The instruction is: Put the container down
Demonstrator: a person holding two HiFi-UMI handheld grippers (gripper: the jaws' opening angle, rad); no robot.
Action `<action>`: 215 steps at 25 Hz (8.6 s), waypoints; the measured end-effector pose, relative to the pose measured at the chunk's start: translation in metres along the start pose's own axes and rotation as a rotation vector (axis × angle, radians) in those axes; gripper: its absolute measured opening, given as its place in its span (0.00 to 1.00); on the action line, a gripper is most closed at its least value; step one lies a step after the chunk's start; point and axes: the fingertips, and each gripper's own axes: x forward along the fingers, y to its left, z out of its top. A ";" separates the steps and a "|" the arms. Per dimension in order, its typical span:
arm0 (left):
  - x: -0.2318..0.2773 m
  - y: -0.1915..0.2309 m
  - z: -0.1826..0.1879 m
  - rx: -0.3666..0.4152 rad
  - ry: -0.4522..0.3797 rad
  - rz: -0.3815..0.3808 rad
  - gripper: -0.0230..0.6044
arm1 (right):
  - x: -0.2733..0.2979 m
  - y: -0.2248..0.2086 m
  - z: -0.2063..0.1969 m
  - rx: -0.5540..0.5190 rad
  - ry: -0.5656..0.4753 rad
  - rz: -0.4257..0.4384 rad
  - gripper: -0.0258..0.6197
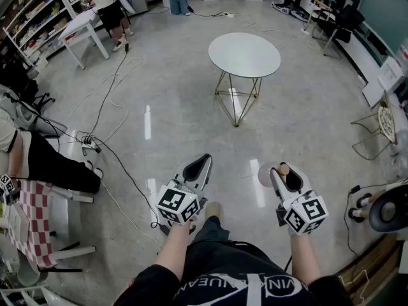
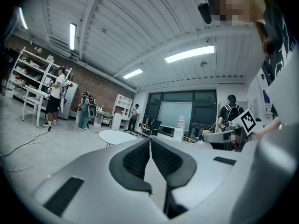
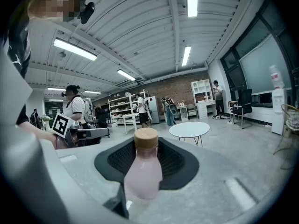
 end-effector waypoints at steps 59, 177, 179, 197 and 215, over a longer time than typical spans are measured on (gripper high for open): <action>0.225 0.200 0.050 -0.014 0.038 -0.076 0.06 | 0.276 -0.122 0.077 0.020 -0.020 0.001 0.26; 0.670 0.418 -0.008 -0.144 0.238 0.006 0.06 | 0.704 -0.450 0.085 0.004 0.194 0.137 0.26; 0.669 0.417 -0.013 -0.154 0.239 0.013 0.06 | 0.706 -0.453 0.082 0.002 0.195 0.135 0.26; 0.667 0.418 -0.035 -0.196 0.262 0.043 0.06 | 0.726 -0.468 0.069 -0.044 0.205 0.132 0.26; 0.654 0.417 -0.048 -0.216 0.277 0.067 0.06 | 0.734 -0.466 0.058 -0.091 0.211 0.150 0.26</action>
